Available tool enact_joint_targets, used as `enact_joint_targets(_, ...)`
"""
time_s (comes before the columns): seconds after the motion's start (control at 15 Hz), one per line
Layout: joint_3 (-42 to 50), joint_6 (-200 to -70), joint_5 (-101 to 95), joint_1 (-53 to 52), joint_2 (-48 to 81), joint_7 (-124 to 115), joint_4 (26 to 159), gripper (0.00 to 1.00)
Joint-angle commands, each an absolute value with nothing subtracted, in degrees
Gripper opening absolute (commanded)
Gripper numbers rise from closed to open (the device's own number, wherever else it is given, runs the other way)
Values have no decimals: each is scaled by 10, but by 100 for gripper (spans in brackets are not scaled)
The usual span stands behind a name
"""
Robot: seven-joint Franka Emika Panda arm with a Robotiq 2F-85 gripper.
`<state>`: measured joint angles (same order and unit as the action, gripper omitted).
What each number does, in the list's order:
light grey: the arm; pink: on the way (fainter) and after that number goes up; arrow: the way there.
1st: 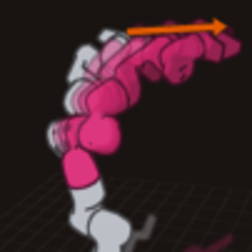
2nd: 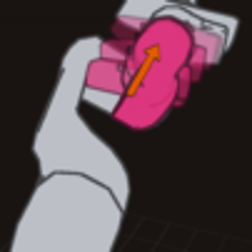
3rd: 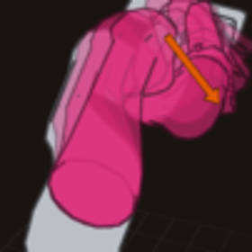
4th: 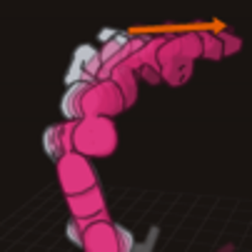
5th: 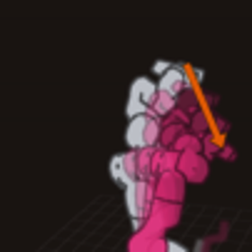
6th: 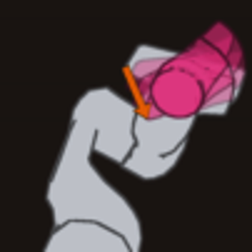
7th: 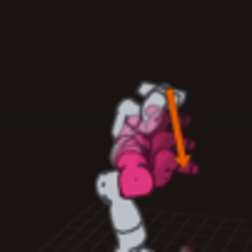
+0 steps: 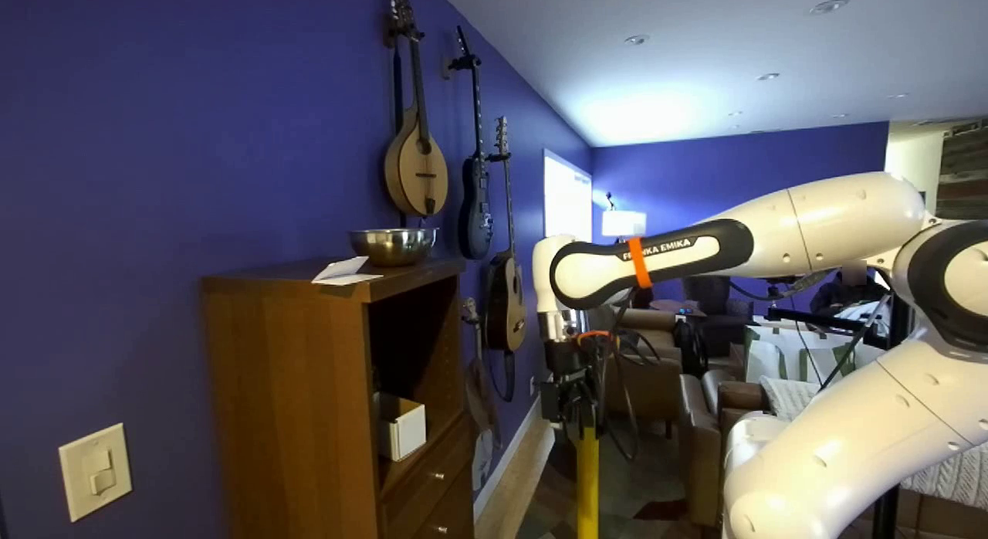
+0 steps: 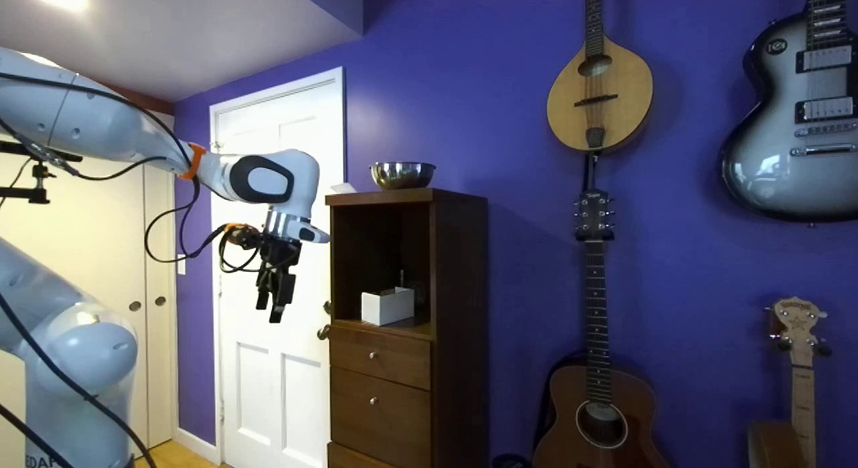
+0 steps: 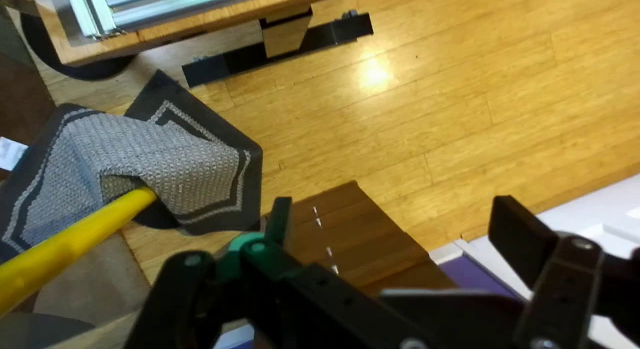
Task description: Pour out the keys in the silver bowl
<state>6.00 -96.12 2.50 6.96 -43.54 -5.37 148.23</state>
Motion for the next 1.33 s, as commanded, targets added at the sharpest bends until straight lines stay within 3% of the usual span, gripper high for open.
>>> enact_joint_targets(0.0,51,-962,63,82,-469,-101,1423,100)
enact_joint_targets(0.4,47,-963,129,100,-500,-192,1309,100)
enact_joint_targets(0.73,48,-963,117,99,-503,-178,1311,100)
enact_joint_targets(1.27,-56,-1041,178,130,-413,-462,1173,100)
